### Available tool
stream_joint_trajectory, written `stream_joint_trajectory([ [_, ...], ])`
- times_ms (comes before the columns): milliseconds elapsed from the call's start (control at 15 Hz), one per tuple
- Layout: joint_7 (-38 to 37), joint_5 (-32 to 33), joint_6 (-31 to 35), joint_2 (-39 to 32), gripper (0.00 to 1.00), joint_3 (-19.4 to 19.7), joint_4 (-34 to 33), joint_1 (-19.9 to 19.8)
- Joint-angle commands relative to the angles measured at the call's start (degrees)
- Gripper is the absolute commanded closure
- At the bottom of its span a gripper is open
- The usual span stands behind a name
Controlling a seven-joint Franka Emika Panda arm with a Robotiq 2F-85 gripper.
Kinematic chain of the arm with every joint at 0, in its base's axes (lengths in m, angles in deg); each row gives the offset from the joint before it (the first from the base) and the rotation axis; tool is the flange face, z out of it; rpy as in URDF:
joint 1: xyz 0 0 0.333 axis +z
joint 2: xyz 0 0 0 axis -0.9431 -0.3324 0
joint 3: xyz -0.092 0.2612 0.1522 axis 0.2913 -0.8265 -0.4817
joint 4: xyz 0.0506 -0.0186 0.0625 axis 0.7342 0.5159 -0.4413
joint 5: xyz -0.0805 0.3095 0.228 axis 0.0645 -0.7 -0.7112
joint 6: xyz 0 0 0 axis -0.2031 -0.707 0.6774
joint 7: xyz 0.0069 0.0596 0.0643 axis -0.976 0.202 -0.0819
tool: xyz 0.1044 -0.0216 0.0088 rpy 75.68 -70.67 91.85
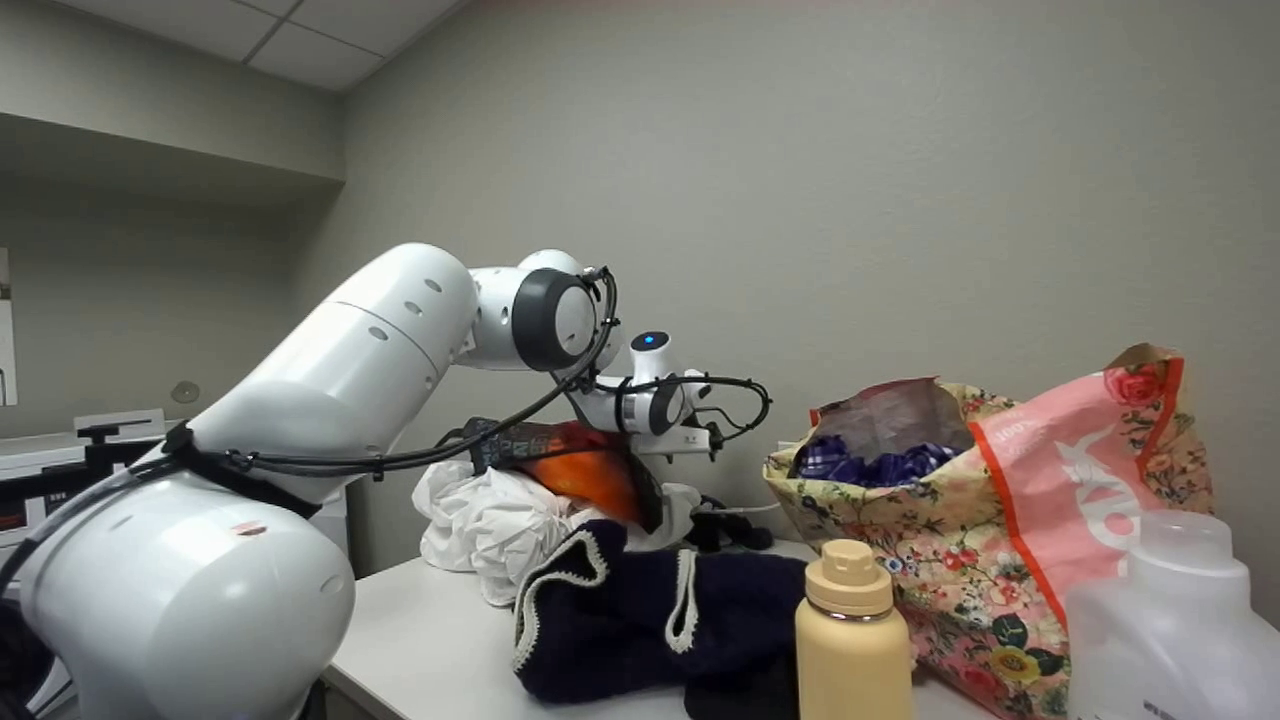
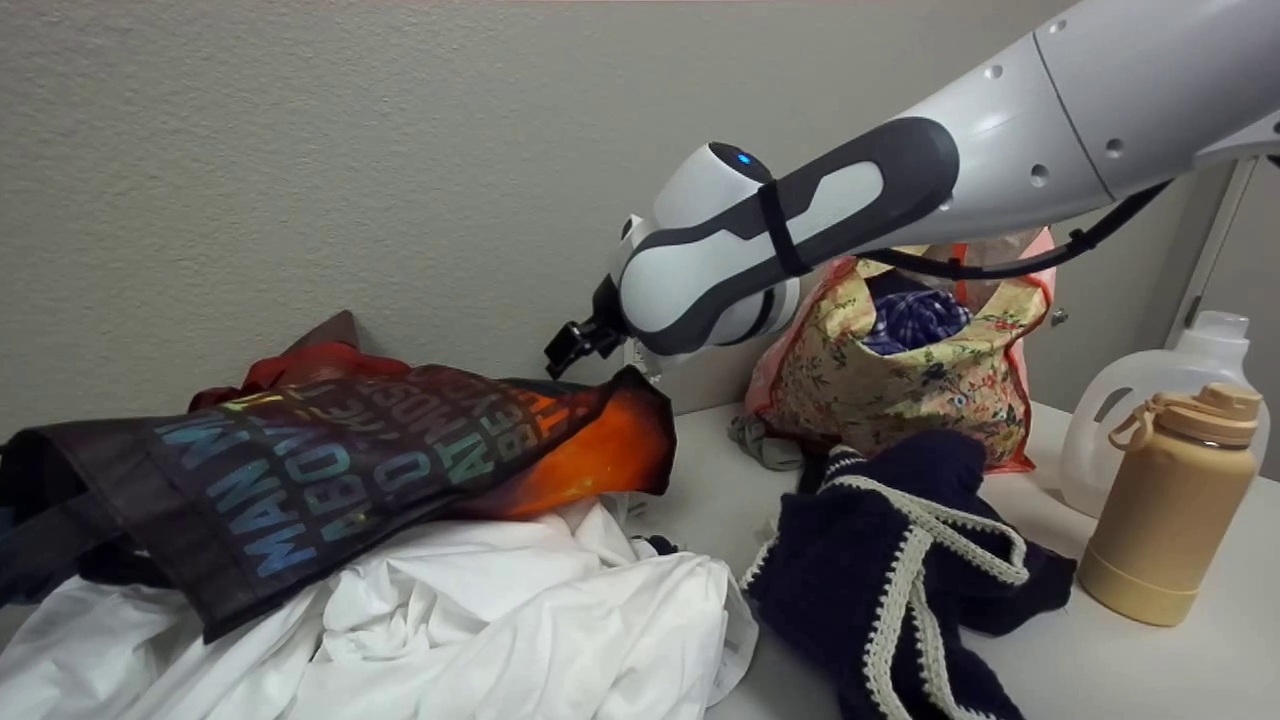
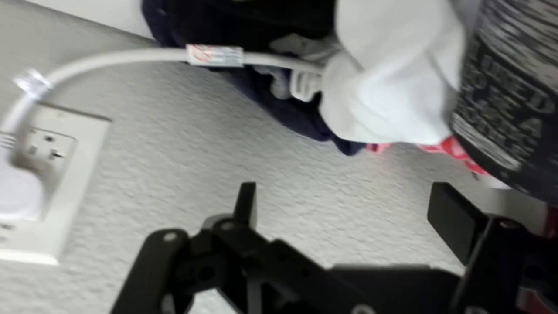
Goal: Move the socks to the left
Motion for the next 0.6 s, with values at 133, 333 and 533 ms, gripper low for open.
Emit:
stream_joint_trajectory([
  [133,-8.7,0.9,0.3,-5.3,0.00,6.8,-3.5,0.0],
  [333,-11.6,0.8,0.7,-8.4,0.00,8.6,-4.4,0.1],
  [533,-13.2,1.0,1.5,-11.2,0.00,9.8,-5.1,0.3],
])
